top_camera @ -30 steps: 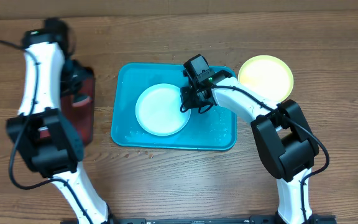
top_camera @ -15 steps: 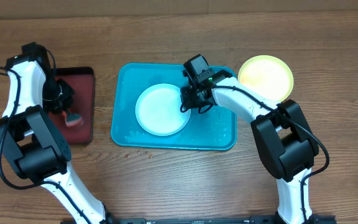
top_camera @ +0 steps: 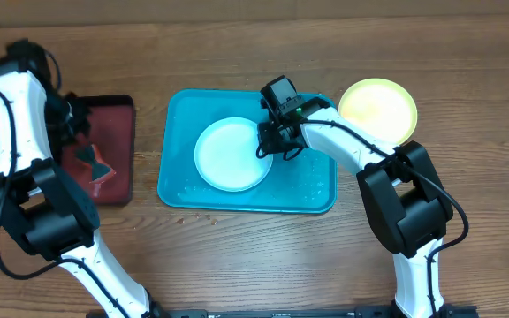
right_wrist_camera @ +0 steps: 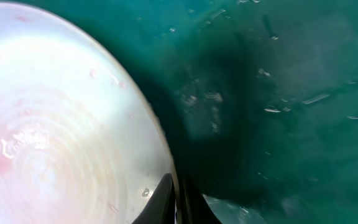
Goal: Clean dirty plates on tray and stack at the side
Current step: 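Lift the light blue plate with the right gripper and stack it on the yellow plate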
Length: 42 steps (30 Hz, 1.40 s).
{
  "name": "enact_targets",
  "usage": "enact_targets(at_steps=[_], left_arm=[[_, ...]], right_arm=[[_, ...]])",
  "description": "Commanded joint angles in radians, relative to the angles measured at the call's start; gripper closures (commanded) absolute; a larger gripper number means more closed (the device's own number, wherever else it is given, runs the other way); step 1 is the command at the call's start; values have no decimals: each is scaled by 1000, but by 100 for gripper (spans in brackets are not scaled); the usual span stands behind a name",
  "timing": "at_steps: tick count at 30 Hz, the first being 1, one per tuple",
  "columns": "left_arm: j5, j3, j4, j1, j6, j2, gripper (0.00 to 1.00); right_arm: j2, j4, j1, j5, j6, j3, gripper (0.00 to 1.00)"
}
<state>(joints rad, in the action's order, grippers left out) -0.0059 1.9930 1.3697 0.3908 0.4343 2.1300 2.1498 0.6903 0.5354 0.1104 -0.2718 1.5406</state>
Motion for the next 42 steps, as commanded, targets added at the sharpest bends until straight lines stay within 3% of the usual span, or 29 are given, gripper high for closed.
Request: enact_targets(at_steps=[1, 2, 3, 11, 18, 27, 35, 39, 42], left_arm=[[40, 100, 17, 3, -8, -6, 62], [40, 109, 14, 3, -8, -6, 17], [40, 111, 12, 3, -8, -6, 0], [41, 109, 13, 1, -8, -6, 0], [40, 109, 13, 2, -8, -6, 0], [40, 109, 13, 2, -8, -6, 0], [40, 109, 13, 2, -8, -6, 0], [40, 109, 13, 2, -8, -6, 0], [40, 109, 13, 2, -8, -6, 0]], right_arm=[[-22, 34, -16, -126, 76, 69, 96], [-36, 48, -12, -164, 90, 89, 96], [-55, 64, -4, -222, 99, 114, 96], [-156, 74, 115, -710, 320, 254, 96], [-173, -68, 249, -1181, 569, 274, 96], [-173, -289, 356, -1403, 880, 274, 96], [-173, -300, 351, -1418, 834, 274, 96], [-173, -258, 297, -1413, 600, 274, 96], [-173, -129, 221, -1281, 386, 274, 96]])
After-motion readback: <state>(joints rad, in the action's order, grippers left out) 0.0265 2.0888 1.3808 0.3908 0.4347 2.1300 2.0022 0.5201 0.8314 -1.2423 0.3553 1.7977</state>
